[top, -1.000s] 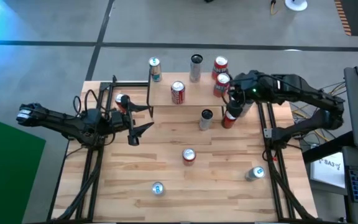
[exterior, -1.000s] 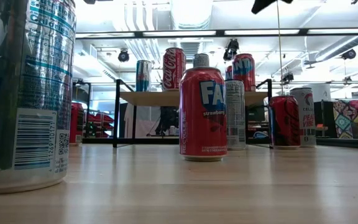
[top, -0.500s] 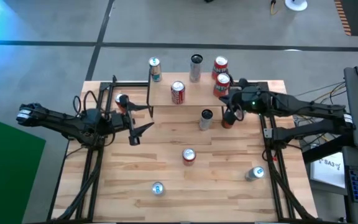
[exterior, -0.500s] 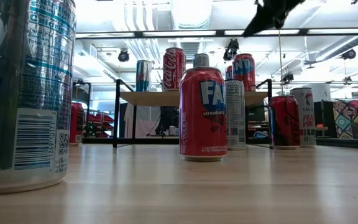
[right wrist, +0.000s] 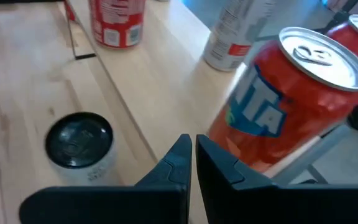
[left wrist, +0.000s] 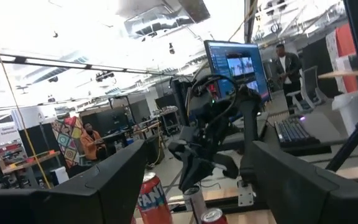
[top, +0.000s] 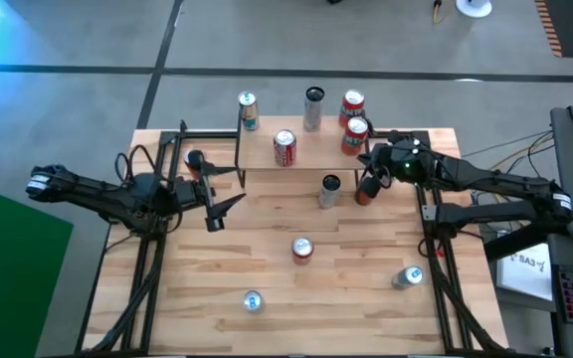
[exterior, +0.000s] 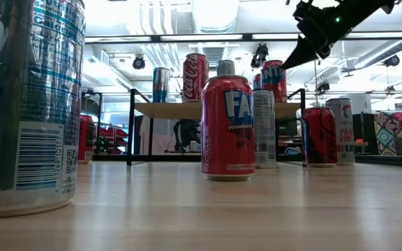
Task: Place canned beverage on shelf
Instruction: Put the bottom red soda can on the shelf
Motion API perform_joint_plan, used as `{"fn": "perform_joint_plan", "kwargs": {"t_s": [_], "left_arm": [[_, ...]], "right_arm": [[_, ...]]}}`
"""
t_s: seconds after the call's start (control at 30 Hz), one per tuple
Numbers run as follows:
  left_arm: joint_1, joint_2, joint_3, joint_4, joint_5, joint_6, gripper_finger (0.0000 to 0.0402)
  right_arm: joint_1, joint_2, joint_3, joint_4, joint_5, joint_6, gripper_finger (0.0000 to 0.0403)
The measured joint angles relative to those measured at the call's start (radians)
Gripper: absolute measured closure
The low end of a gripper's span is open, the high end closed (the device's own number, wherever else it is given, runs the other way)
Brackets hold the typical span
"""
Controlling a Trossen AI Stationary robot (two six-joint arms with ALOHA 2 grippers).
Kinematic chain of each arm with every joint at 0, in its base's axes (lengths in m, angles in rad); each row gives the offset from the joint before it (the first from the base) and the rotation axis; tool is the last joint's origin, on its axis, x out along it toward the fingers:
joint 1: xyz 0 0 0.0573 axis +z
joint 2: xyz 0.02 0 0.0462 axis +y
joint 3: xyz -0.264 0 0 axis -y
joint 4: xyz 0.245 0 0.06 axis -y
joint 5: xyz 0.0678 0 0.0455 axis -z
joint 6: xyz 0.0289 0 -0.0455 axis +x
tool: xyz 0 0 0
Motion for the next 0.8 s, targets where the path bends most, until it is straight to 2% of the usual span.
{"fn": "perform_joint_plan", "kwargs": {"t_s": [0.47, 0.8], "left_arm": [[-0.001, 0.002, 0.014, 0.006, -0.001, -0.006, 0.0127], [-0.001, 0.002, 0.015, 0.006, -0.002, 0.029, 0.0127]], "right_arm": [[-0.1, 0.002, 0.0, 0.032, -0.054, -0.063, 0.039], [-0.105, 0.002, -0.019, 0.109, -0.054, -0.078, 0.039]]}}
